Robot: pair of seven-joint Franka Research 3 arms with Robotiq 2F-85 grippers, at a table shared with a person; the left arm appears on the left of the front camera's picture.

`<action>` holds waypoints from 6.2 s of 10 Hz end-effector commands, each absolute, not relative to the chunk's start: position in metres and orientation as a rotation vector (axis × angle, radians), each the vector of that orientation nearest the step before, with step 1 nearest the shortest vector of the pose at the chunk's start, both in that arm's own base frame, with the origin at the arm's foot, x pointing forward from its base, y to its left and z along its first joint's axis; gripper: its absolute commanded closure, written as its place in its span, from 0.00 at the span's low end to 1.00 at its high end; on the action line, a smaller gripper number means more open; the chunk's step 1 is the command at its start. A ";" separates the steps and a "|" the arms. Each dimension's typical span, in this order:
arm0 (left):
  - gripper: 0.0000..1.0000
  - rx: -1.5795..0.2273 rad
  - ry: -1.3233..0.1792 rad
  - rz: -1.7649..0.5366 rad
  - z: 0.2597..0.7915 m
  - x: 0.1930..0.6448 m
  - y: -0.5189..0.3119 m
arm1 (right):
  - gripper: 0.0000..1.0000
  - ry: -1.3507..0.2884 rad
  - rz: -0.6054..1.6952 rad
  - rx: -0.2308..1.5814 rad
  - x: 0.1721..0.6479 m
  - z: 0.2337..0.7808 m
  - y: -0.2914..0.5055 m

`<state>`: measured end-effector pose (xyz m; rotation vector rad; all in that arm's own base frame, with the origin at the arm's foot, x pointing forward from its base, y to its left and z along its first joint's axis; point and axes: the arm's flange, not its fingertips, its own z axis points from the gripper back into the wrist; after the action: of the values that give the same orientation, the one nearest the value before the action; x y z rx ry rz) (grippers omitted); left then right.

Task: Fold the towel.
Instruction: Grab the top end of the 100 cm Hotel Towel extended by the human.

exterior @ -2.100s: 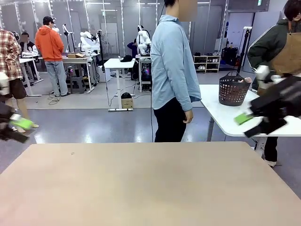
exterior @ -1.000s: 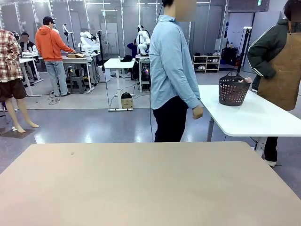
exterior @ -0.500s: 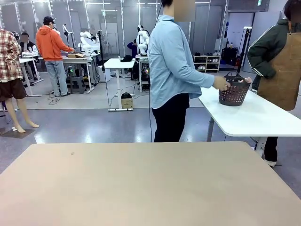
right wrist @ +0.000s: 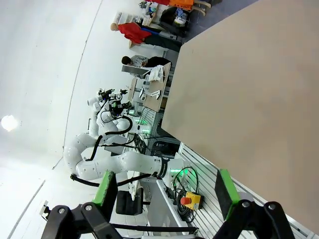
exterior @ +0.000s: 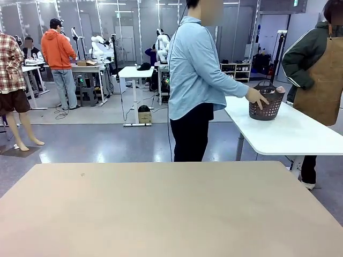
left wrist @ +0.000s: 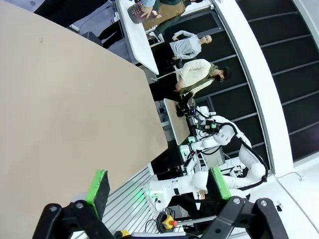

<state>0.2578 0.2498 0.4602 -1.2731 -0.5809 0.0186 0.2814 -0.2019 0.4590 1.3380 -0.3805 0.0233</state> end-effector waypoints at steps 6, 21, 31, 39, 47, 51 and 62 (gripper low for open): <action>0.00 -1.293 -0.600 0.005 0.460 0.258 0.250 | 0.00 -0.395 0.033 1.352 0.282 0.460 -0.202; 0.00 -1.293 -0.600 0.005 0.460 0.258 0.250 | 0.00 -0.395 0.033 1.352 0.282 0.460 -0.202; 0.00 -1.293 -0.600 0.005 0.460 0.258 0.250 | 0.00 -0.395 0.033 1.352 0.282 0.460 -0.202; 0.00 -1.293 -0.600 0.005 0.460 0.258 0.250 | 0.00 -0.395 0.033 1.352 0.282 0.460 -0.202; 0.00 -1.293 -0.600 0.005 0.460 0.258 0.250 | 0.00 -0.395 0.033 1.352 0.282 0.460 -0.202; 0.00 -1.293 -0.600 0.005 0.460 0.258 0.250 | 0.00 -0.395 0.033 1.352 0.282 0.460 -0.202; 0.00 -1.293 -0.600 0.005 0.460 0.258 0.250 | 0.00 -0.395 0.033 1.352 0.282 0.460 -0.202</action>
<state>0.2578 0.2495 0.4602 -1.2739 -0.5803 0.0177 0.2817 -0.2015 0.4594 1.3360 -0.3804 0.0228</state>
